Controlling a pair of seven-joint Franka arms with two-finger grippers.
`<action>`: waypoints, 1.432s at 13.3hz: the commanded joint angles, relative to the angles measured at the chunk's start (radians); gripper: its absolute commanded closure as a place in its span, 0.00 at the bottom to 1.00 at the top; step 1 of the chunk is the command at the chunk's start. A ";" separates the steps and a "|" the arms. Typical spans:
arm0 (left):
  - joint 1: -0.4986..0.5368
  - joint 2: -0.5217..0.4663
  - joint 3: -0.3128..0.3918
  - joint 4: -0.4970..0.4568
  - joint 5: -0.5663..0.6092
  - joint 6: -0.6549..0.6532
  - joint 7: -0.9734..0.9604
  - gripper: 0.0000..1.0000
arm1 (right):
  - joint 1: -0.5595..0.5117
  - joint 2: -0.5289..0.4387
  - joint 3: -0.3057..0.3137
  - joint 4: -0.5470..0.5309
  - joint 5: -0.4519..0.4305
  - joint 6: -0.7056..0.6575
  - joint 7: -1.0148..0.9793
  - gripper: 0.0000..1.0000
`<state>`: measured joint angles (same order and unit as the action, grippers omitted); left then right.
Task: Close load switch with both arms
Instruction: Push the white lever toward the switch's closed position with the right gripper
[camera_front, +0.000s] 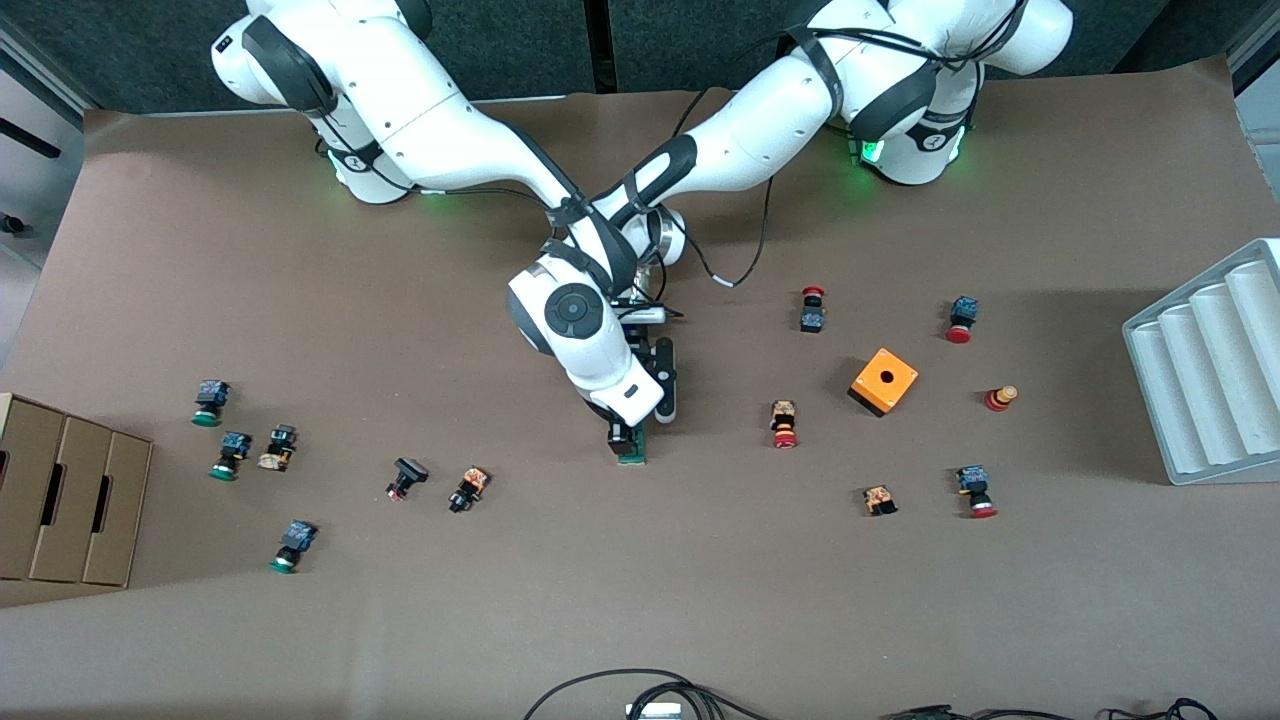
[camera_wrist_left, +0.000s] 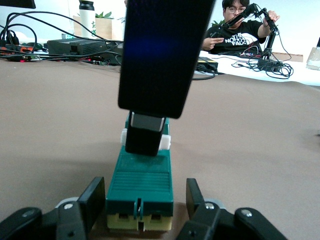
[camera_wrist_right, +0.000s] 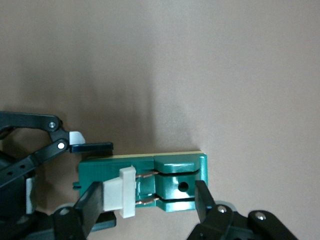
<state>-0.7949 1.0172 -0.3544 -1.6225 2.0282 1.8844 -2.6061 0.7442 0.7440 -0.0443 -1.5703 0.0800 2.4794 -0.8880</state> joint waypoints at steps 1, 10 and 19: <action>-0.017 0.011 0.008 0.012 0.010 -0.008 0.000 0.26 | -0.014 0.005 -0.009 0.039 -0.022 0.010 -0.005 0.19; -0.017 0.011 0.008 0.010 0.010 -0.008 0.000 0.26 | -0.023 -0.002 -0.009 0.039 -0.020 0.012 -0.006 0.26; -0.017 0.011 0.008 0.007 0.010 -0.010 -0.002 0.26 | -0.023 -0.008 -0.009 0.039 -0.020 0.016 -0.006 0.40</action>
<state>-0.7951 1.0172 -0.3543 -1.6224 2.0282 1.8844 -2.6061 0.7298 0.7307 -0.0559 -1.5465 0.0800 2.4806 -0.8882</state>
